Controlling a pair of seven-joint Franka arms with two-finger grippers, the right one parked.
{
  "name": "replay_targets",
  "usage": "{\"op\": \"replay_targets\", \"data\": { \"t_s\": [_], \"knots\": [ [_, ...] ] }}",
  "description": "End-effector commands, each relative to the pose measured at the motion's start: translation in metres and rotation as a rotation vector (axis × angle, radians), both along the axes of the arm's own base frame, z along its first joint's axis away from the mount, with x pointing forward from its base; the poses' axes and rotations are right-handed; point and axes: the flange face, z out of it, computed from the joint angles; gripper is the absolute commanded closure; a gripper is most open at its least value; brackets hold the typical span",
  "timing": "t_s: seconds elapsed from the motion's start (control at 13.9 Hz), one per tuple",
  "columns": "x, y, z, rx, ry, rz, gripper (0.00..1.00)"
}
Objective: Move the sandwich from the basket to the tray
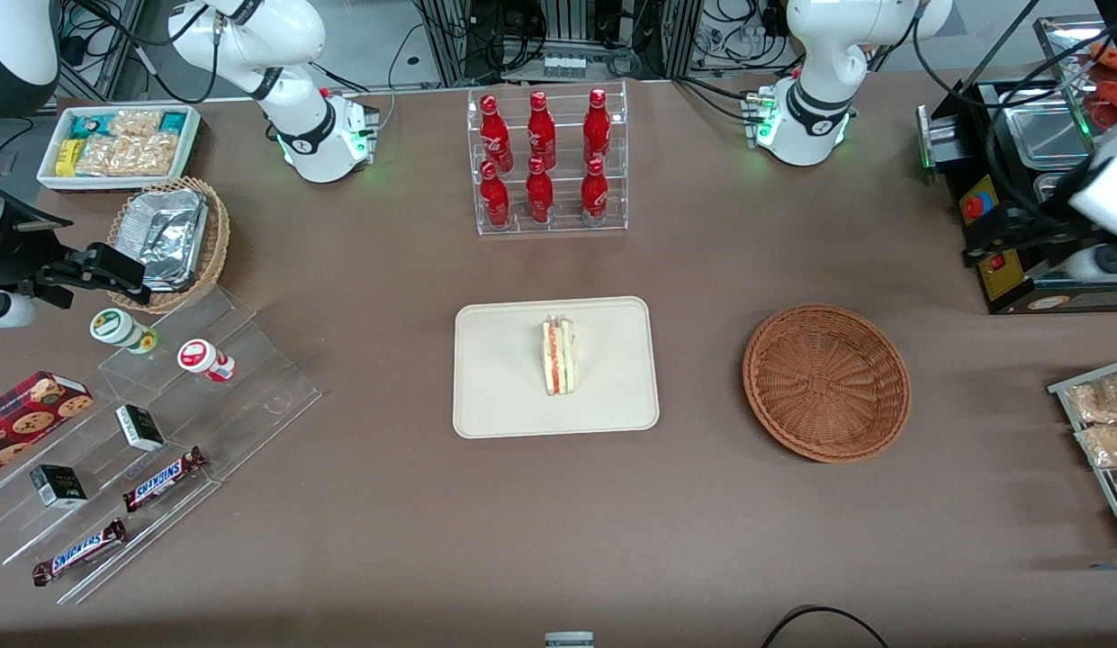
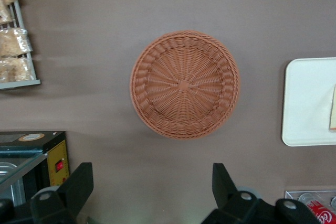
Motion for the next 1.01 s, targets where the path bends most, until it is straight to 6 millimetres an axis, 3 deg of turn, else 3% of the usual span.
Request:
{"op": "replay_targets", "data": {
  "t_s": [0.0, 0.43, 0.94],
  "knots": [
    [0.005, -0.005, 0.004, -0.012, -0.004, -0.012, 0.00],
    [0.018, -0.016, 0.013, -0.009, -0.023, 0.006, 0.00],
    [0.010, -0.013, 0.014, 0.013, 0.016, 0.000, 0.00]
  ]
}}
